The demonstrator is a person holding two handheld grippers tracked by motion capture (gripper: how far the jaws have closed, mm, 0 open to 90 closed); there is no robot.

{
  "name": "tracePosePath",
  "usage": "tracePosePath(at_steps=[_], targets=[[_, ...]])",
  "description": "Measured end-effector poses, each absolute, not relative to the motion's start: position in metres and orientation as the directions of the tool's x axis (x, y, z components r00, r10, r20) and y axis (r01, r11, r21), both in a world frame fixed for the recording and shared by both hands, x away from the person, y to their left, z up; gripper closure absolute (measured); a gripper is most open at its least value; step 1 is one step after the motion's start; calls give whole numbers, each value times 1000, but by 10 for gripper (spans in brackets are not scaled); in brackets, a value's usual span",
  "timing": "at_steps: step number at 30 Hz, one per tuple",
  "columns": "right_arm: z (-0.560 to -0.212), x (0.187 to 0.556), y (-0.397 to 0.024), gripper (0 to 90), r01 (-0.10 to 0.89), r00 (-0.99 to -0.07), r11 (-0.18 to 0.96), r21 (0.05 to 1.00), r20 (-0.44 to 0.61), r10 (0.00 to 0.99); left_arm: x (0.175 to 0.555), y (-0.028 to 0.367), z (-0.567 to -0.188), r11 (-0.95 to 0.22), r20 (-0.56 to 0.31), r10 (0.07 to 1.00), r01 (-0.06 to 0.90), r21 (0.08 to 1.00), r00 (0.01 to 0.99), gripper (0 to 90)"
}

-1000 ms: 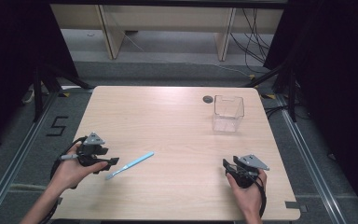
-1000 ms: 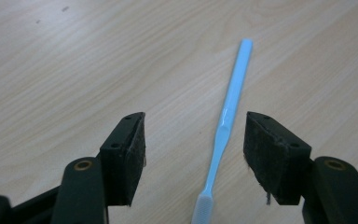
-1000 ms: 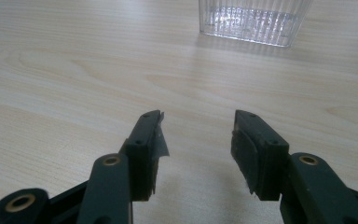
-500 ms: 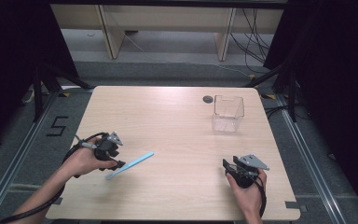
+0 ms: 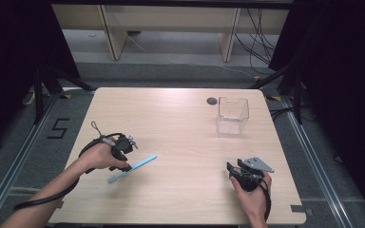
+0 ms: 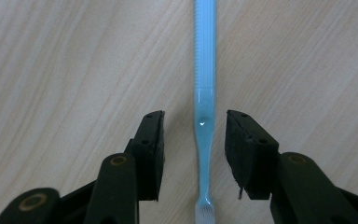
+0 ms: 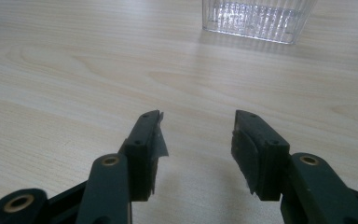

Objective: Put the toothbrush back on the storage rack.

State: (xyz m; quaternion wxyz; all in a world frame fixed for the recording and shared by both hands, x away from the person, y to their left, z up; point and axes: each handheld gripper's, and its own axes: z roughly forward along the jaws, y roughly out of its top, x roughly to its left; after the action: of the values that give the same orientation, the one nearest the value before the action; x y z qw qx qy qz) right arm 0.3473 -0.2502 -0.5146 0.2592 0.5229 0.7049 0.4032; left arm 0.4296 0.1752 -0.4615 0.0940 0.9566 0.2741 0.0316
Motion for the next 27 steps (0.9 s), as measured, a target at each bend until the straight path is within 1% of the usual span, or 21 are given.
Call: tracePosePath(at_steps=[4, 8, 9, 10, 11, 13, 14, 18, 20, 27], targets=[[-515, 347, -250, 524, 527, -318, 128, 840, 56, 946, 434, 167, -466, -858, 23, 498, 490, 154, 867, 593], [-514, 347, -250, 523, 542, -317, 121, 832, 69, 946, 436, 160, -470, -870, 23, 481, 475, 133, 876, 610], [-514, 346, -249, 523, 551, -304, 111, 827, 75, 950, 436, 159, -471, -870, 21, 480, 474, 135, 877, 613], [-514, 347, -251, 525, 534, -318, 137, 834, 48, 947, 436, 158, -472, -872, 21, 478, 472, 130, 878, 618], [-516, 348, -250, 527, 527, -323, 118, 841, 69, 944, 436, 157, -473, -873, 19, 477, 471, 125, 879, 621], [-515, 347, -250, 527, 534, -324, 135, 835, 54, 945, 437, 155, -474, -877, 21, 471, 466, 119, 882, 627], [-514, 347, -249, 527, 545, -318, 125, 829, 68, 946, 438, 155, -474, -877, 22, 470, 465, 122, 882, 631], [-514, 347, -249, 524, 547, -319, 127, 827, 66, 945, 440, 154, -475, -881, 32, 466, 461, 107, 884, 646], [-515, 347, -248, 524, 545, -311, 108, 831, 81, 947, 441, 153, -476, -882, 30, 464, 459, 105, 885, 649], [-514, 347, -249, 523, 547, -316, 124, 828, 67, 946, 440, 152, -478, -889, 26, 452, 448, 93, 892, 671]])
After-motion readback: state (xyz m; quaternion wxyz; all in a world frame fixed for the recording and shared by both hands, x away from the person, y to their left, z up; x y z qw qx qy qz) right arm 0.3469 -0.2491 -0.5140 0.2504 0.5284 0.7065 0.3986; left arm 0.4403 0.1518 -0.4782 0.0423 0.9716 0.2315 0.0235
